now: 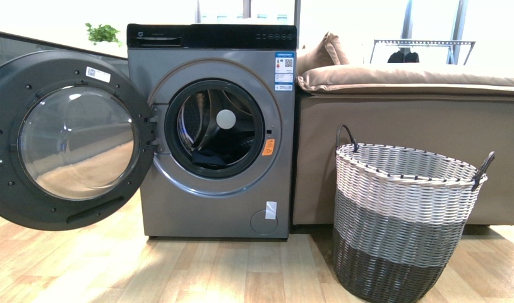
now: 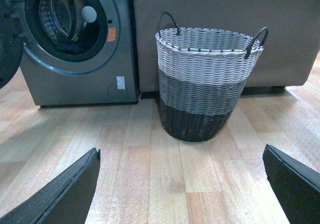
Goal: Collect clothes from washing machine
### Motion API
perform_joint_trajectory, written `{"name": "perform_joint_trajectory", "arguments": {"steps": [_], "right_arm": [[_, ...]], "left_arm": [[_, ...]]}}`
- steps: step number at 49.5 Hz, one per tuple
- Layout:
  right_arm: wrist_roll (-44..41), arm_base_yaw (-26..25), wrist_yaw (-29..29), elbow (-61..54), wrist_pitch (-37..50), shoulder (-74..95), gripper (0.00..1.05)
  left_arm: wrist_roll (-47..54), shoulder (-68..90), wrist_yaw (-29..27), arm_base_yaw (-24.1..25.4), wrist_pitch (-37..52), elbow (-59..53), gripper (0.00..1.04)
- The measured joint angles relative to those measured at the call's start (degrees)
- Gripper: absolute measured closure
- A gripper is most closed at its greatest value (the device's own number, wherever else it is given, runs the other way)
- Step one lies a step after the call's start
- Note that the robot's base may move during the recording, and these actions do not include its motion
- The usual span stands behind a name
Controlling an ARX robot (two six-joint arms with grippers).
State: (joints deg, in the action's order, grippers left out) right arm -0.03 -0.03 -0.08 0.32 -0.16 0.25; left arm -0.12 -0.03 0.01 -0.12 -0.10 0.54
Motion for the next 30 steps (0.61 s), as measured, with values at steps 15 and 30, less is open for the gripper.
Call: {"name": "perform_joint_trajectory", "arguments": {"steps": [15, 30], "right_arm": [[0.00, 0.00, 0.00, 0.00, 0.00, 0.00, 0.07], [0.00, 0.00, 0.00, 0.00, 0.00, 0.00, 0.07]], "left_arm": [[0.00, 0.00, 0.00, 0.00, 0.00, 0.00, 0.07], [0.00, 0.00, 0.00, 0.00, 0.00, 0.00, 0.07]]}}
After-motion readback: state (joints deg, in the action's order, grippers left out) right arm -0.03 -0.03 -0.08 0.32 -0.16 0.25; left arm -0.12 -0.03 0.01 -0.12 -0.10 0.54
